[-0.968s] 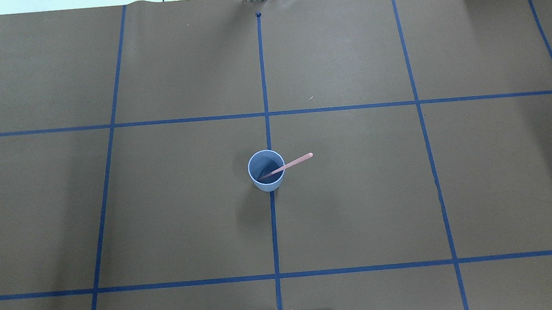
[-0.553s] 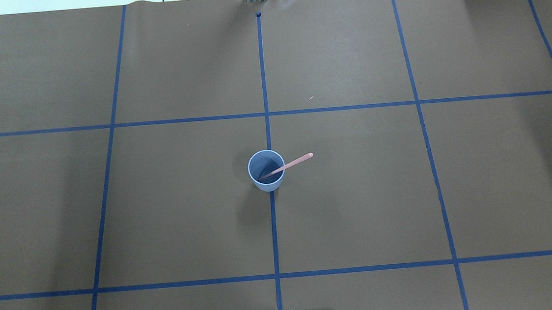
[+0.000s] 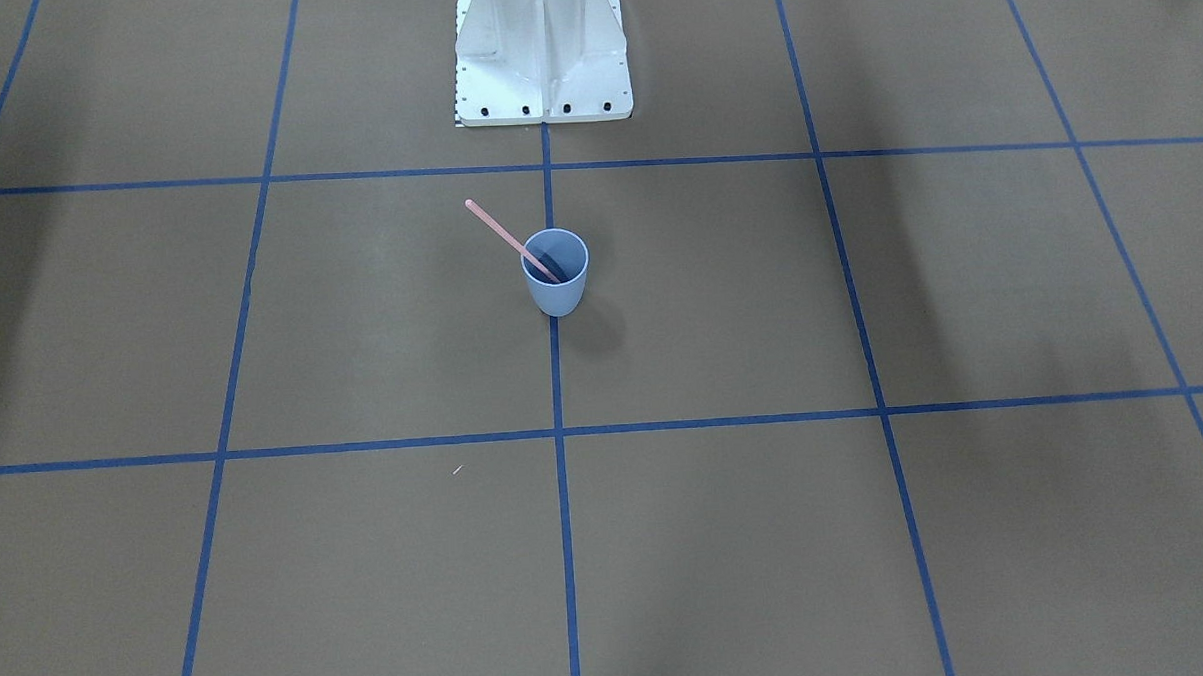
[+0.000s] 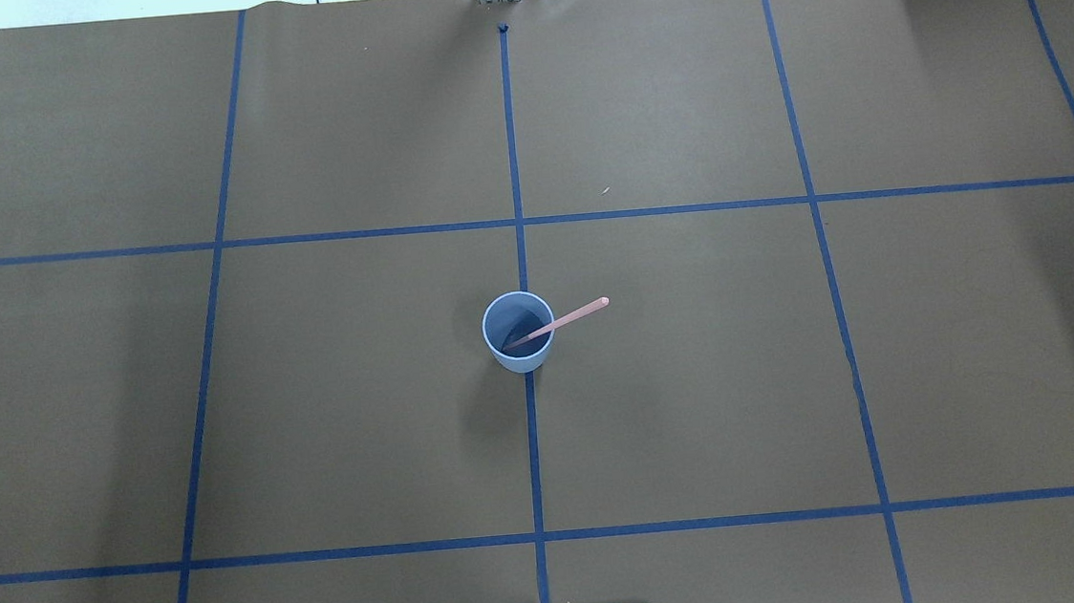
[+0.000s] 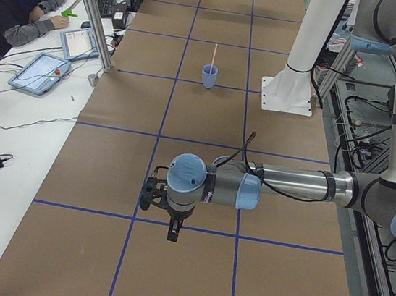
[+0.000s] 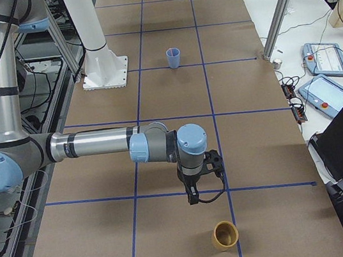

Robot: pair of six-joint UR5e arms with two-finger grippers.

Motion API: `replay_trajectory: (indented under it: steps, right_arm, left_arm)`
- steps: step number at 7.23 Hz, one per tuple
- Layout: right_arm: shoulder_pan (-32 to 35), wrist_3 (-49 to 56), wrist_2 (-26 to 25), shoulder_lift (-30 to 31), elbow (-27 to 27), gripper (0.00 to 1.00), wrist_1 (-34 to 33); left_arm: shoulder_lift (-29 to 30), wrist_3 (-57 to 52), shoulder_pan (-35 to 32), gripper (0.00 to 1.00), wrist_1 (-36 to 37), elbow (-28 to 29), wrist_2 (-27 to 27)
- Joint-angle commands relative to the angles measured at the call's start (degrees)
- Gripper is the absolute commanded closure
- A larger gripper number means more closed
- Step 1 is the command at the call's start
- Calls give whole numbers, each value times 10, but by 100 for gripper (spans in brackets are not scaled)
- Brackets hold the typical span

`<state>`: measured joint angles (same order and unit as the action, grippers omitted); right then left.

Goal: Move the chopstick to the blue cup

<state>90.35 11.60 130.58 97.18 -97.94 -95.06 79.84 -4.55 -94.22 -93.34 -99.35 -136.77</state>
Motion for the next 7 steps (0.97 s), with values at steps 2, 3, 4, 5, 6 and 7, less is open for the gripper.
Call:
replay_trajectory:
  steps: [2, 3, 4, 5, 6, 7]
  right_arm:
    - [0, -3, -4, 1, -1, 0, 2]
    - [0, -3, -6, 0, -5, 0, 2]
    - [0, -4, -6, 0, -5, 0, 2]
    - [0, -4, -6, 0, -5, 0, 2]
    - [0, -4, -6, 0, -5, 0, 2]
    - [0, -4, -6, 0, -5, 0, 2]
  left_arm:
    - [0, 0, -1, 1, 1, -1, 5]
    - [0, 0, -1, 1, 1, -2, 5]
    - [1, 1, -1, 1, 1, -2, 5]
    - [1, 1, -1, 1, 1, -4, 5]
    - [1, 1, -1, 1, 1, -7, 5]
    - [2, 1, -1, 1, 1, -7, 5]
